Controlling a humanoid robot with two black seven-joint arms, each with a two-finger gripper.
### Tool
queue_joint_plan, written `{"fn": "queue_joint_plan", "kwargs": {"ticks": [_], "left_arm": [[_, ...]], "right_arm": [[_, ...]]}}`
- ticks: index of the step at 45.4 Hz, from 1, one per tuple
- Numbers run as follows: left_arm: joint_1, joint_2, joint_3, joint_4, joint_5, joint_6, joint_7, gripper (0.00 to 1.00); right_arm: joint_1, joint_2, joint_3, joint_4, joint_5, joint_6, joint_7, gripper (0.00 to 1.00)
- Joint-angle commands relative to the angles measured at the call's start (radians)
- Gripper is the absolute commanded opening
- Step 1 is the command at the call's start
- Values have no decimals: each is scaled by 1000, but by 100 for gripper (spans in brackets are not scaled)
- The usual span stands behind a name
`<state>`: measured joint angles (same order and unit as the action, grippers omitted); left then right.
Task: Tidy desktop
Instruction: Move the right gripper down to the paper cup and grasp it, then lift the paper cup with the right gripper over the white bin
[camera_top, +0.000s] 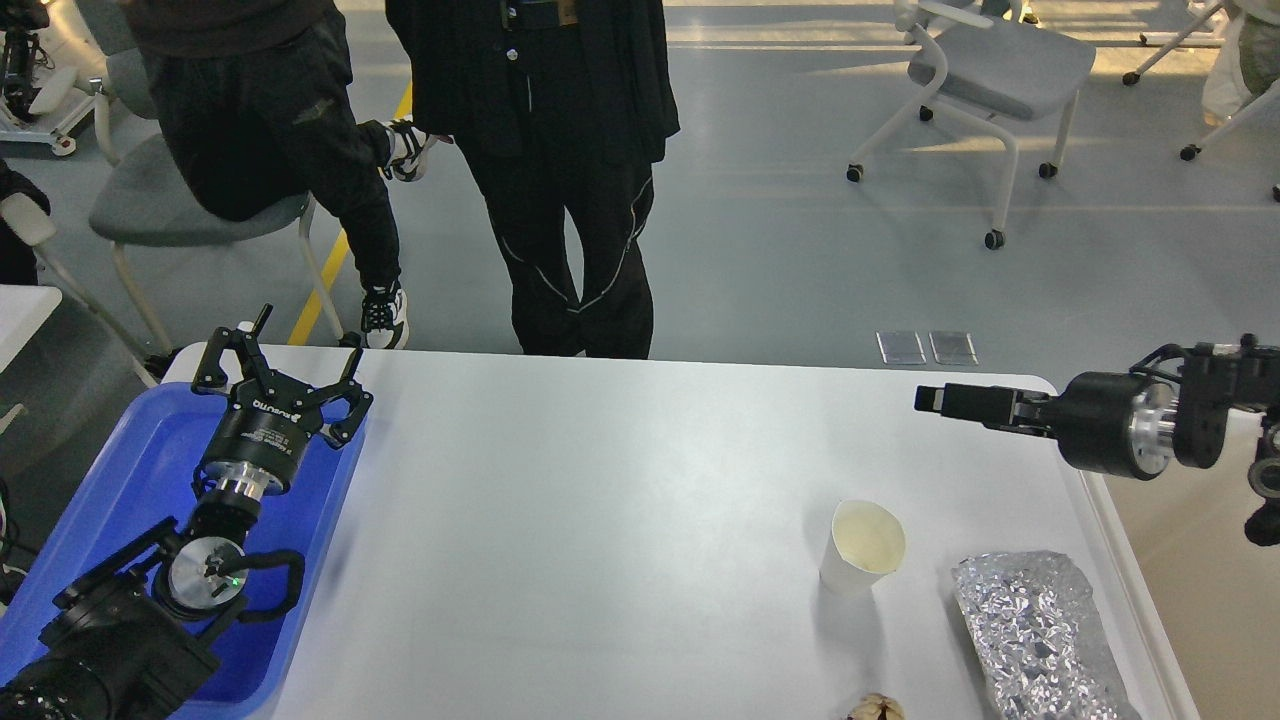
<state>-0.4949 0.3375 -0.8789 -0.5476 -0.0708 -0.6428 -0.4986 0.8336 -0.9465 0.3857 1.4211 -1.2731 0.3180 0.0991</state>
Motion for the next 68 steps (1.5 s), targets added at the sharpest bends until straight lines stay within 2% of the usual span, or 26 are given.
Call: {"fn": "queue_joint_plan", "kwargs": {"ticks": [1, 16, 34, 39, 42, 45, 52, 68], "left_arm": [[-1, 0, 0, 0, 0, 0, 0, 100], [-1, 0, 0, 0, 0, 0, 0, 100], [-1, 0, 0, 0, 0, 0, 0, 100], [-1, 0, 0, 0, 0, 0, 0, 100], [-1, 0, 0, 0, 0, 0, 0, 100], [-1, 0, 0, 0, 0, 0, 0, 100], [-1, 0, 0, 0, 0, 0, 0, 100], [-1, 0, 0, 0, 0, 0, 0, 100]], "right_arm": [[160, 46, -290, -23, -135, 30, -2, 100], [52, 270, -329, -214, -152, -20, -2, 100], [42, 318, -330, -297, -154, -39, 8, 96], [42, 318, -332, -297, -155, -48, 7, 77], [45, 319, -332, -295, -160, -48, 7, 56], [50, 318, -330, -289, -161, -49, 8, 43], [53, 310, -332, -286, -206, -48, 8, 0], [58, 305, -329, -284, -204, -45, 24, 0]]}}
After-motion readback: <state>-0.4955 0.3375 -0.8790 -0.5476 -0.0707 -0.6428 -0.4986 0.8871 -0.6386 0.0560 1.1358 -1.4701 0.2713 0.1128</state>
